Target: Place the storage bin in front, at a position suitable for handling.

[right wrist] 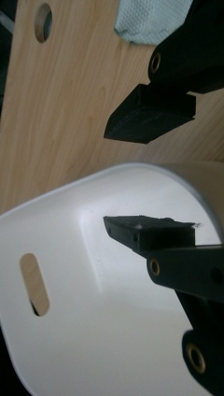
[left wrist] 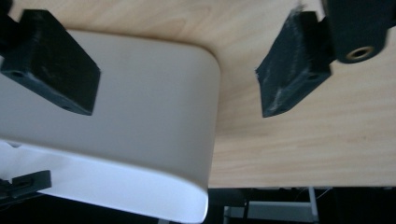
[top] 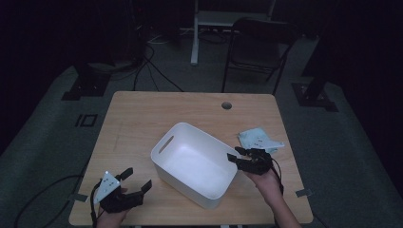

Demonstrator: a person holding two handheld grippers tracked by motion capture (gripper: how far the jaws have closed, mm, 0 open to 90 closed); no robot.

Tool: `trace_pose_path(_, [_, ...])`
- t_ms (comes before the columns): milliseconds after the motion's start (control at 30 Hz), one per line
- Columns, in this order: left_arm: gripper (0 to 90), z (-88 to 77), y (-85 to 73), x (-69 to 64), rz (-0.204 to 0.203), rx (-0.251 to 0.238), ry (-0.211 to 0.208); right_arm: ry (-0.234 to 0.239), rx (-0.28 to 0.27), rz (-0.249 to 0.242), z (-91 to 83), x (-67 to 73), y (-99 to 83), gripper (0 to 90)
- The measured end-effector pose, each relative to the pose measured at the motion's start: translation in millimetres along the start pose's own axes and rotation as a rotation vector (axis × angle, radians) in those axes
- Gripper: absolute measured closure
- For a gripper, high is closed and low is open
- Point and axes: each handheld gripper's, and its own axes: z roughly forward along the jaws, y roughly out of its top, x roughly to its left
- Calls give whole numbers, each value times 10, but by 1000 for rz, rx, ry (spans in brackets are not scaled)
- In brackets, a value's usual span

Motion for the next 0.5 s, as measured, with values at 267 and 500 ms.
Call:
trace_pose_path(267, [281,199,367,84,45,4,-46,-26,-13,1,-113,40,24,455])
trace_pose_path(500, [437,440,531,190,37,37,-42,-17,-43,13,-129,71,37,451])
